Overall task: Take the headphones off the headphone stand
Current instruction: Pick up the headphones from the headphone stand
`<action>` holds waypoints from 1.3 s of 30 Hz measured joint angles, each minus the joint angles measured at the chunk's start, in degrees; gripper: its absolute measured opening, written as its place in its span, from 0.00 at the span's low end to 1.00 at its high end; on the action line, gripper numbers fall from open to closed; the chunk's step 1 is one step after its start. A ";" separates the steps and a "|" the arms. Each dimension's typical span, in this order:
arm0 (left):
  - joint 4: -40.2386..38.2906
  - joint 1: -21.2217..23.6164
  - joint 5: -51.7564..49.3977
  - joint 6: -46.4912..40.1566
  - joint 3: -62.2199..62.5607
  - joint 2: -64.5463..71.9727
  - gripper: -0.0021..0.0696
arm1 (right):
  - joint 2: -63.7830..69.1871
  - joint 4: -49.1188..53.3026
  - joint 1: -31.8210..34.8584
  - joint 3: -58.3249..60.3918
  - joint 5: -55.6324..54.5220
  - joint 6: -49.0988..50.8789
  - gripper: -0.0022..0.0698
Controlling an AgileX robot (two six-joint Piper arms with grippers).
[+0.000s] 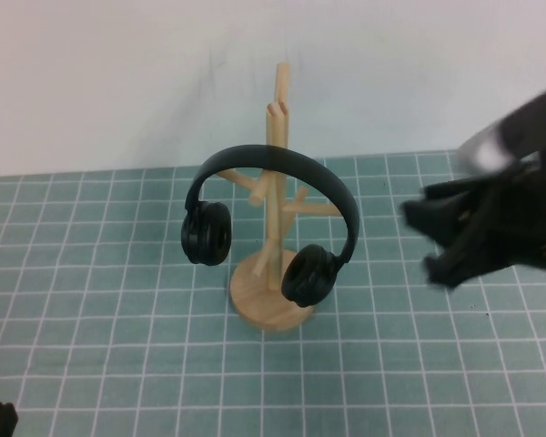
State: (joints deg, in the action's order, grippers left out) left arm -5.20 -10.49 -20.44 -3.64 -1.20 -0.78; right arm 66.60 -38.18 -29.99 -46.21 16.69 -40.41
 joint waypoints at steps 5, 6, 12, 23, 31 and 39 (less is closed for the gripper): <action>0.00 0.00 0.00 0.00 0.00 0.00 0.02 | 2.02 14.46 -6.58 -2.97 -1.44 -3.24 0.29; 0.00 0.00 0.00 0.00 0.00 0.00 0.02 | 2.43 16.23 -7.24 -3.45 -1.68 -3.39 0.31; 0.00 0.00 0.00 0.00 0.00 0.00 0.02 | 4.04 16.69 -9.00 -5.02 -2.05 -3.61 0.36; 0.00 0.00 0.00 0.00 0.00 0.00 0.02 | 4.18 10.85 -9.00 -5.64 -10.74 -2.97 0.35; 0.00 0.00 0.00 0.00 0.00 0.00 0.02 | 7.99 22.70 -8.69 -7.40 -9.83 -3.20 0.35; 0.00 0.00 0.00 0.00 0.00 0.00 0.02 | 13.29 39.66 -1.69 -19.72 3.66 10.41 0.36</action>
State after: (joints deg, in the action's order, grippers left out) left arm -5.20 -10.49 -20.44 -3.64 -1.20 -0.78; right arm 79.89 1.48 -31.68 -65.94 20.35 -30.00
